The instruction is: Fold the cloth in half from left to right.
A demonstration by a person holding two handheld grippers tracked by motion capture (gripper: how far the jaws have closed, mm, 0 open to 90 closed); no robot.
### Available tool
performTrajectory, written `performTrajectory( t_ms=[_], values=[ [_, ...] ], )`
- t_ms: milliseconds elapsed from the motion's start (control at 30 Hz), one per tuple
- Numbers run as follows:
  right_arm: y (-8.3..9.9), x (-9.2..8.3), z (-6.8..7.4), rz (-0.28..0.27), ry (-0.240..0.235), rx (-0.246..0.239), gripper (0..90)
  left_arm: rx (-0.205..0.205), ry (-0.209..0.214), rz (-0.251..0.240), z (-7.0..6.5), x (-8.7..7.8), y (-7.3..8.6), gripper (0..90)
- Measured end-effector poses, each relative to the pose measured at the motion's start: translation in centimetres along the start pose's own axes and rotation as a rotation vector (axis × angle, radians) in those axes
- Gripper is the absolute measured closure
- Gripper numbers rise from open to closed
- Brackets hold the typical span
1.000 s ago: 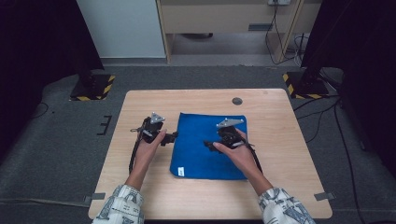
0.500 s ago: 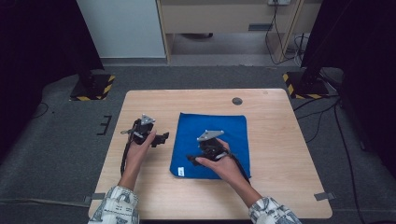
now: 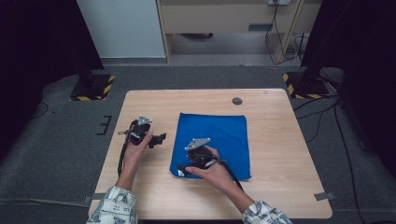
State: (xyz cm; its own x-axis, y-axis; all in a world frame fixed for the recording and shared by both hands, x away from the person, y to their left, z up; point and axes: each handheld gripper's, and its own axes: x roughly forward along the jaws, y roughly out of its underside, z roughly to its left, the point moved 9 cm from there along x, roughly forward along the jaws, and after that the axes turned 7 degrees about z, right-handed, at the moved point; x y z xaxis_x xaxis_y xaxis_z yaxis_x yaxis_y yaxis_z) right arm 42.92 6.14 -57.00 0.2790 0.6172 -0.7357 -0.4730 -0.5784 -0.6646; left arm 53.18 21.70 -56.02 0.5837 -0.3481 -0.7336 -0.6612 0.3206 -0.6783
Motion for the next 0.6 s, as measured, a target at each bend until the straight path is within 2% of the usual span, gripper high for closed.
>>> performTrajectory(
  t_ms=[167, 333, 400, 433, 467, 500, 567, 600],
  values=[
    [0.3, 0.5, 1.1, -0.002, -0.019, -0.012, 32.2, -0.003, -0.008, -0.005, 0.2, -0.3, -0.1, 10.8],
    [0.6, 0.7, 1.5, 0.0, -0.012, -0.011, 37.8, 0.004, -0.023, 0.005, 0.2, -0.2, 0.1, 10.8],
    [0.6, 0.7, 1.9, -0.011, -0.028, -0.005, 44.3, 0.004, -0.022, 0.011, 0.2, -0.1, 0.3, 10.8],
    [0.6, 0.7, 2.1, -0.015, -0.033, -0.016, 47.5, 0.004, -0.021, 0.014, 0.1, -0.1, 0.3, 10.8],
    [0.6, 0.7, 2.5, -0.021, -0.035, -0.041, 56.7, 0.009, -0.025, 0.016, 0.1, 0.0, 0.3, 10.8],
    [0.6, 0.7, 2.5, -0.021, -0.035, -0.041, 56.7, 0.007, -0.025, 0.017, 0.1, 0.0, 0.3, 10.8],
    [0.6, 0.7, 2.9, -0.018, -0.008, -0.078, 60.7, 0.008, -0.028, 0.015, 0.1, 0.0, 0.3, 10.8],
    [0.6, 0.7, 3.1, -0.023, -0.013, -0.077, 61.0, 0.008, -0.027, 0.015, 0.1, 0.0, 0.3, 10.8]
  ],
)
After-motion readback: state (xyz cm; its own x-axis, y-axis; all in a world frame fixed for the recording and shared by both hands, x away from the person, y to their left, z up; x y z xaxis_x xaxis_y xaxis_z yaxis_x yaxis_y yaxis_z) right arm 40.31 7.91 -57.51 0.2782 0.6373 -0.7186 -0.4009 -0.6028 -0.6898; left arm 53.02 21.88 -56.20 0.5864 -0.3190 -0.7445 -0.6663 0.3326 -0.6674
